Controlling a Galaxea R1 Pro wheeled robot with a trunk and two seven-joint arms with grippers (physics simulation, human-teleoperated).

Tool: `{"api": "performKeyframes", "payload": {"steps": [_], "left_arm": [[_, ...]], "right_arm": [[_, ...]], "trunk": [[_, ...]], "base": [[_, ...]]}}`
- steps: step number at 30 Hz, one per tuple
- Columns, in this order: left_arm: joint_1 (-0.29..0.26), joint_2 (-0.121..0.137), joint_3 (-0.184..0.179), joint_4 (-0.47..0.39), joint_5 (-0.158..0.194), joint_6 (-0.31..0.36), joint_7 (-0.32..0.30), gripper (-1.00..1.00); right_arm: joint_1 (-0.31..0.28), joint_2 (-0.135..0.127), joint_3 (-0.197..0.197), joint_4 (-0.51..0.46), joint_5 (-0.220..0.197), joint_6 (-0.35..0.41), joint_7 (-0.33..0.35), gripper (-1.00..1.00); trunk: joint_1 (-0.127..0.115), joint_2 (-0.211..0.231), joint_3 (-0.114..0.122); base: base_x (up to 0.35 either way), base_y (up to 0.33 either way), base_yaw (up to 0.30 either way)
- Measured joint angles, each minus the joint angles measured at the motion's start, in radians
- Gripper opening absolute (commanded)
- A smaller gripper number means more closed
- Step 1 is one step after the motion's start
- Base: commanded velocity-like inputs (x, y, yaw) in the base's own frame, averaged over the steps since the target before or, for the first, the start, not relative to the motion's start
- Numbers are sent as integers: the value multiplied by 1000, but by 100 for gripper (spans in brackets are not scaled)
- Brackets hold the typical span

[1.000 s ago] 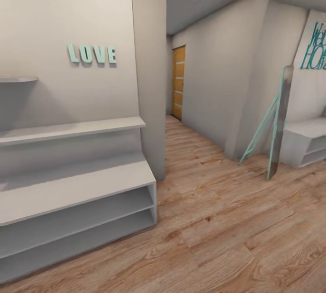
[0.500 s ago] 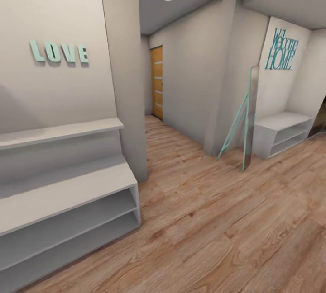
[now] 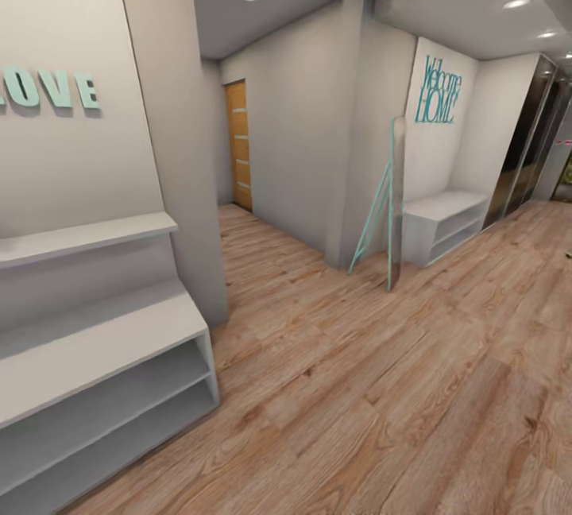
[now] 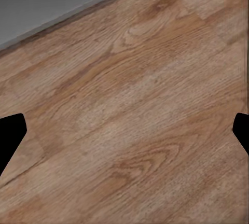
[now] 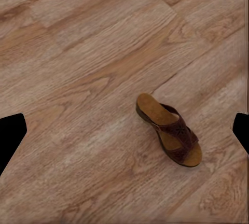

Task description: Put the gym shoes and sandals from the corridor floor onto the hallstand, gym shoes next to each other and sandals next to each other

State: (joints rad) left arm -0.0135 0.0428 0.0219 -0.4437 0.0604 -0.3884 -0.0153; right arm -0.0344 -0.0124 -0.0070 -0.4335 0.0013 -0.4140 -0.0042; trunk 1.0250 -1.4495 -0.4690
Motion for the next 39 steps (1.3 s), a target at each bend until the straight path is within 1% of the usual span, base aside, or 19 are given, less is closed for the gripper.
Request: {"api": "performKeyframes", "payload": {"steps": [13,17,39], "left_arm": [[0,0,0,0,1,0,0,100],[0,0,0,0,-1,0,0,100],[1,1,0,0,-3,0,0,100]], "right_arm": [[0,0,1,0,0,0,0,100],[0,0,0,-1,0,0,0,100],[0,0,1,-1,0,0,0,100]], "trunk": [[0,0,0],[0,0,0],[0,0,0]], "base": [[87,264,-295],[68,173,-295],[5,12,-293]]}}
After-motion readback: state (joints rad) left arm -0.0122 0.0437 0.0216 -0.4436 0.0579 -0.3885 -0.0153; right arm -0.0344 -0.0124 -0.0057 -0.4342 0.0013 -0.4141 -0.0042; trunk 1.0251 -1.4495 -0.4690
